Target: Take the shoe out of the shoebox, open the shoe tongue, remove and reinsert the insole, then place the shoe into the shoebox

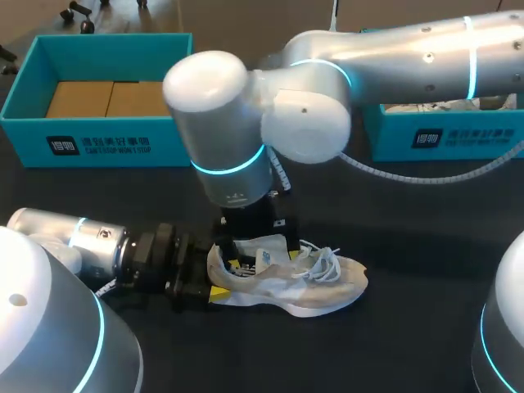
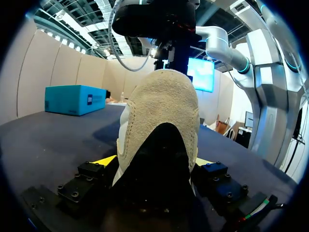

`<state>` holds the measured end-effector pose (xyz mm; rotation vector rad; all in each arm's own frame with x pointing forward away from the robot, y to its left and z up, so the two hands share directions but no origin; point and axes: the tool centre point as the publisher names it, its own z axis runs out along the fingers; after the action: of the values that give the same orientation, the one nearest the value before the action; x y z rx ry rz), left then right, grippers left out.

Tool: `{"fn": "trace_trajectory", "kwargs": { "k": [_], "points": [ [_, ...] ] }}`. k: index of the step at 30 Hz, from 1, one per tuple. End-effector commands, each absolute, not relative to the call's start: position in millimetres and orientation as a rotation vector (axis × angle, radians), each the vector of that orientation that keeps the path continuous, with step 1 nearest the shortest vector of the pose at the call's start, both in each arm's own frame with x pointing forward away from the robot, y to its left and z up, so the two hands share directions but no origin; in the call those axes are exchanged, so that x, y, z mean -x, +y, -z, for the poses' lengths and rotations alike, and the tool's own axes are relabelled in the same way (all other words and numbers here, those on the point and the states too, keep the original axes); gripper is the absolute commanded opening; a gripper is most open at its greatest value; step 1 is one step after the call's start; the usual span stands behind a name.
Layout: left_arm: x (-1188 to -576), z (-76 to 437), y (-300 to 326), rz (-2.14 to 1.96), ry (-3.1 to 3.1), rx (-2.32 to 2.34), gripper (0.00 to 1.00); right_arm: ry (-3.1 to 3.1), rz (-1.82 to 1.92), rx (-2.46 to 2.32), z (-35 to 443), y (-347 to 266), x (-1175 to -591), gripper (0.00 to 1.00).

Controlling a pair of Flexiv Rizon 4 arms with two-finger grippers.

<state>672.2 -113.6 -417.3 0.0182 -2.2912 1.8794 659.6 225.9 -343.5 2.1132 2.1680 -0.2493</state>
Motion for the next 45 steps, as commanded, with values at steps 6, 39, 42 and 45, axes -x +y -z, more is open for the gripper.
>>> {"fn": "trace_trajectory", "kwargs": {
  "k": [6,39,42,45],
  "points": [
    [-671,417,-114,-1.883,-2.293,-0.021,0.0,1.527,0.448,-2.296,348,219,-657,1.0],
    [-671,417,-114,-1.883,-2.293,-0.021,0.0,1.425,0.337,-2.477,326,155,-658,1.0],
    [-671,417,-114,-1.883,-2.293,-0.021,0.0,1.426,0.331,-2.492,324,150,-661,1.0],
    [-671,417,-114,-1.883,-2.293,-0.021,0.0,1.437,0.334,-2.511,323,149,-662,0.9]
  ]
}}
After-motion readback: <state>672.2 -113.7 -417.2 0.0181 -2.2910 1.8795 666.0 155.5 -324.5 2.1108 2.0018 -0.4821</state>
